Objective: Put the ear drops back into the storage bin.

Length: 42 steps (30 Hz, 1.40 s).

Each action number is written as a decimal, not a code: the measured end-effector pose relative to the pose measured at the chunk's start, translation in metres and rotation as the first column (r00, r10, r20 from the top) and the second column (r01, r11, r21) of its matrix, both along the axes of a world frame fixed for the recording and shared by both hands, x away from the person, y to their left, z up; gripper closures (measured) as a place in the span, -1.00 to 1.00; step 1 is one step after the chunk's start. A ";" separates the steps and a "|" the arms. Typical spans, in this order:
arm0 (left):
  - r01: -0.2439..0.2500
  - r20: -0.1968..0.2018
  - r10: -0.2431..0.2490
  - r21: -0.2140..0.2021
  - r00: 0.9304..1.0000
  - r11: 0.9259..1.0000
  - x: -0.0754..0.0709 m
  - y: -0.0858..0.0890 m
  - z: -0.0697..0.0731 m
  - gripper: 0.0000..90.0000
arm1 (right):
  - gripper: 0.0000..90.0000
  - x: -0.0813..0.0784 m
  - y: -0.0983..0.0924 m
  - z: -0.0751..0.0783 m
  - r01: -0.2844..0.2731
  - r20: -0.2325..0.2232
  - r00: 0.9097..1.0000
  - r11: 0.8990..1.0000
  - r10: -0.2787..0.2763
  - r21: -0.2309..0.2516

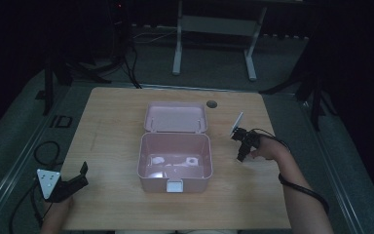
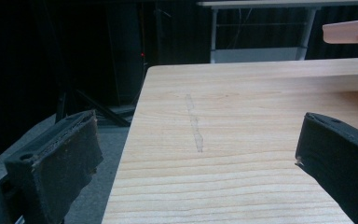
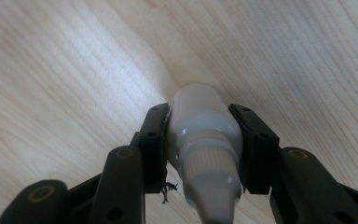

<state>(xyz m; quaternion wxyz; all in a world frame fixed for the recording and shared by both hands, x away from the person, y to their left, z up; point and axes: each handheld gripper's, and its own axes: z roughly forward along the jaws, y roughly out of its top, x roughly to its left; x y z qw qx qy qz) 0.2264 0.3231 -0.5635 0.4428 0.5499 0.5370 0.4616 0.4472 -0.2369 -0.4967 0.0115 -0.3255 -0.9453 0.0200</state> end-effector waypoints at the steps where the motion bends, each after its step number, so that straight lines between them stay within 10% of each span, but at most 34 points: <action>1: 0.000 0.000 0.000 0.000 1.000 1.000 0.000 0.000 0.000 -0.99 | 0.32 -0.001 0.000 0.000 -0.016 -0.005 1.000 1.000 0.016 0.002; 13: -0.001 -0.002 0.001 -0.001 1.000 1.000 0.000 0.000 0.000 -0.99 | 0.32 -0.021 0.000 0.008 -0.263 0.003 0.965 0.964 0.263 -0.026; 22: -0.003 -0.004 0.003 -0.002 1.000 1.000 0.000 0.000 0.000 -0.99 | 0.32 -0.041 0.001 0.007 -0.449 -0.003 0.893 0.891 0.449 -0.063; 28: -0.004 -0.003 0.004 -0.003 1.000 1.000 0.000 0.000 0.000 -0.99 | 0.32 -0.054 0.003 0.011 -0.508 0.012 0.861 0.860 0.509 -0.041; 31: -0.007 -0.006 0.007 -0.003 1.000 1.000 0.000 0.000 0.000 -0.99 | 0.32 -0.072 0.008 0.013 -0.576 0.019 0.815 0.814 0.579 -0.079; 34: -0.007 -0.007 0.007 -0.004 1.000 1.000 0.001 0.000 0.000 -0.99 | 0.32 -0.080 0.010 0.013 -0.606 0.010 0.793 0.791 0.609 -0.085; 40: -0.009 -0.008 0.009 -0.002 1.000 1.000 0.001 0.000 0.000 -0.99 | 0.32 -0.094 0.018 0.020 -0.652 0.007 0.754 0.750 0.657 -0.112; 42: -0.009 -0.009 0.009 -0.003 1.000 1.000 0.001 0.000 0.000 -0.99 | 0.32 -0.095 0.020 0.021 -0.651 0.008 0.756 0.752 0.655 -0.104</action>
